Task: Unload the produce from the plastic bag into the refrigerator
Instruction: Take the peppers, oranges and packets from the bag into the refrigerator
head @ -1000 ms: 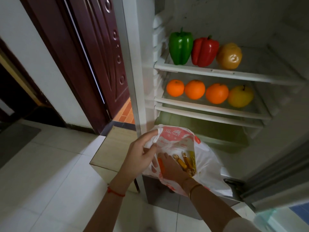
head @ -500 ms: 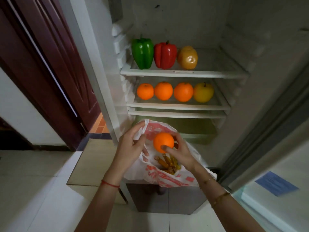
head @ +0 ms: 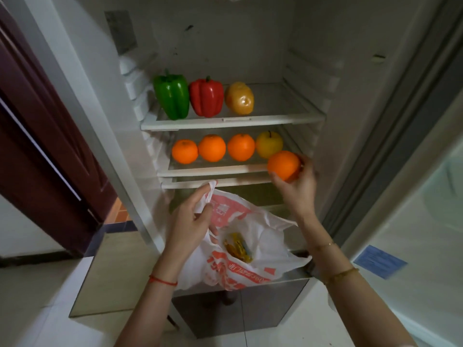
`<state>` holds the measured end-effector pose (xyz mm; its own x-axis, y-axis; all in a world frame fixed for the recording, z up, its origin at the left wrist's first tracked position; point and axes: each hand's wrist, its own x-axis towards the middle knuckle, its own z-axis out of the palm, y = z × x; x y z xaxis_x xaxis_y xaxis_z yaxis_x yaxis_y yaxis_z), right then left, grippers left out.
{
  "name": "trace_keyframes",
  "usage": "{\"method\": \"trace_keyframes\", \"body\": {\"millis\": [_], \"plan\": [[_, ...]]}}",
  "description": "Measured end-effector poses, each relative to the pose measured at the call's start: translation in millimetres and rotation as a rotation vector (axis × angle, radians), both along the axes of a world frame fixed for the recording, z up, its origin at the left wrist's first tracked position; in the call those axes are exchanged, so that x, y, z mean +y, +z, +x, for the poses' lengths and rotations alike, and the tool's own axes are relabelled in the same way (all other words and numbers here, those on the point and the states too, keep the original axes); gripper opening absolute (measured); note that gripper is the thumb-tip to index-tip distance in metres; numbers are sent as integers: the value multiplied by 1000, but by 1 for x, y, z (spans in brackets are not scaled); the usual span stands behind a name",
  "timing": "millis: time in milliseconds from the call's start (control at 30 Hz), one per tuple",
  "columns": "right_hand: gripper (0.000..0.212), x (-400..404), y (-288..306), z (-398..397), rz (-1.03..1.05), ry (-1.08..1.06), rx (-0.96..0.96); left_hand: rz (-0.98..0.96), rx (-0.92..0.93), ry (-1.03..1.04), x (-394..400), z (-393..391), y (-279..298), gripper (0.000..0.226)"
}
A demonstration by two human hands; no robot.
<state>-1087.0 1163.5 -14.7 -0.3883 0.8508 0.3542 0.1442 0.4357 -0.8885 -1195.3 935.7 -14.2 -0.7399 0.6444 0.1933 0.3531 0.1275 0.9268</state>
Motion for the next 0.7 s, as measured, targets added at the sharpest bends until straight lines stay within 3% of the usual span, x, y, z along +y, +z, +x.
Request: {"method": "trace_keyframes", "body": {"millis": [100, 233, 367, 700], "plan": [[74, 30, 2, -8, 199, -152, -152, 7, -11, -35, 5, 0, -2, 51], [73, 48, 6, -21, 289, -246, -279, 2, -29, -53, 12, -5, -6, 48], [82, 53, 3, -31, 240, -278, -268, 1, -51, -55, 16, -8, -7, 46], [75, 64, -4, -58, 217, -284, -285, -24, -45, -27, 17, -15, -8, 48]]}}
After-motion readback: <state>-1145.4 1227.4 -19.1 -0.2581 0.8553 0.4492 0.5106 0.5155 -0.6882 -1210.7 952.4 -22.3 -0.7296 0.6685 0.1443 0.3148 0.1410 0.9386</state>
